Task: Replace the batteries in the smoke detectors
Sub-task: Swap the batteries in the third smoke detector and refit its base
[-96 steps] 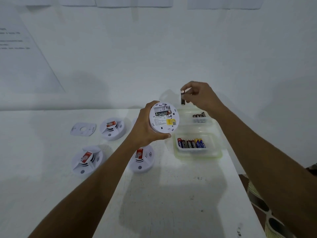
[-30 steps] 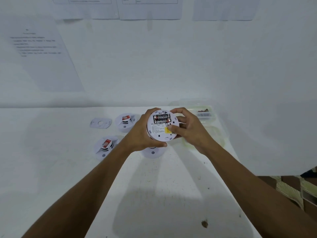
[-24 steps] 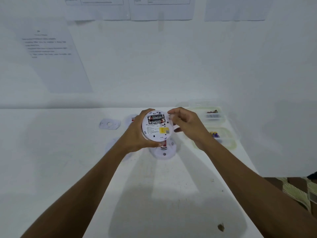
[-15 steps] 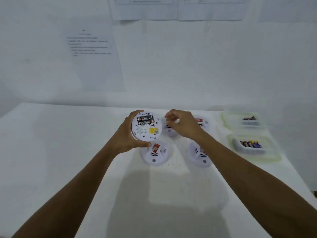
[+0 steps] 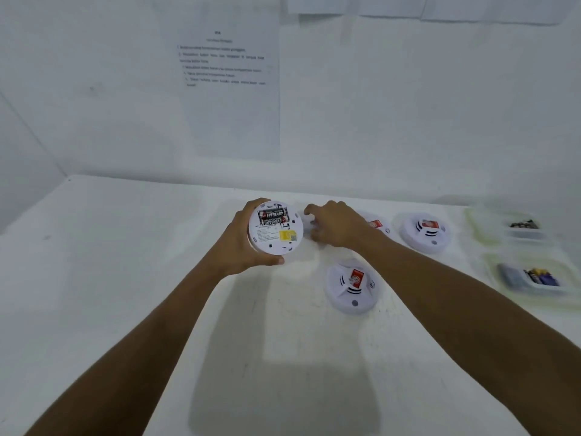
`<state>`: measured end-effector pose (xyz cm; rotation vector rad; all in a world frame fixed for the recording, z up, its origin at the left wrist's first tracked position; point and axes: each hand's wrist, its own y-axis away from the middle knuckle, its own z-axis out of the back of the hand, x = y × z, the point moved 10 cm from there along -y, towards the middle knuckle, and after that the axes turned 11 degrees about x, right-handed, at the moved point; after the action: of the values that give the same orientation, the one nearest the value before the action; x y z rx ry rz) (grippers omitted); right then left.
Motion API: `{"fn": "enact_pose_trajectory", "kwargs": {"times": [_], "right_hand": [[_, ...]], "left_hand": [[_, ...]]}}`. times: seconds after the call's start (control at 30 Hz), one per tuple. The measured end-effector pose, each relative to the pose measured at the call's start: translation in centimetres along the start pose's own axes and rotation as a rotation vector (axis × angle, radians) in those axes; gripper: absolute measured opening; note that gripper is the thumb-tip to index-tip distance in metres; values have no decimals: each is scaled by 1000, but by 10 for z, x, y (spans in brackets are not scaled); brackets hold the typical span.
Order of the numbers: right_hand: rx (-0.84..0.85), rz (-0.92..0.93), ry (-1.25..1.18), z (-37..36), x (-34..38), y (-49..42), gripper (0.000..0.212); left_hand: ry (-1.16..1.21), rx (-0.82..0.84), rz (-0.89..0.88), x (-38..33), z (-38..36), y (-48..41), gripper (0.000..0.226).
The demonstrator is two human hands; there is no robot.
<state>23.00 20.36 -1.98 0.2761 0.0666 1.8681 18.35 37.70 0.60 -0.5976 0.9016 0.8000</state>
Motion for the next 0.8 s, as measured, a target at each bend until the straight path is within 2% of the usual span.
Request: {"fn": "enact_pose_trajectory", "kwargs": {"times": [0.07, 0.2, 0.27, 0.33, 0.43, 0.6, 0.73, 0.8], "right_hand": [[-108, -38, -134, 17, -7, 9, 39], [-470, -122, -777, 60, -36, 54, 22], [-496, -49, -1016, 67, -28, 71, 21], [-449, 45, -1110, 67, -8, 75, 24], [-442, 62, -987, 62, 9, 71, 24], [-540, 82, -553, 64, 25, 81, 20], [-525, 59, -459, 58, 29, 93, 19], [-505, 7, -442, 59, 31, 97, 32]], "left_hand": [[9, 3, -5, 1, 2, -2, 101], [41, 14, -19, 3, 2, -8, 100], [54, 15, -25, 0, -1, -12, 98], [57, 22, -30, -3, -6, -16, 97], [69, 25, -56, -12, -14, -22, 96], [-6, 41, -82, -24, -24, -30, 92], [-87, 125, -31, -23, -40, -36, 84], [-103, 142, 12, -25, -46, -38, 81]]}}
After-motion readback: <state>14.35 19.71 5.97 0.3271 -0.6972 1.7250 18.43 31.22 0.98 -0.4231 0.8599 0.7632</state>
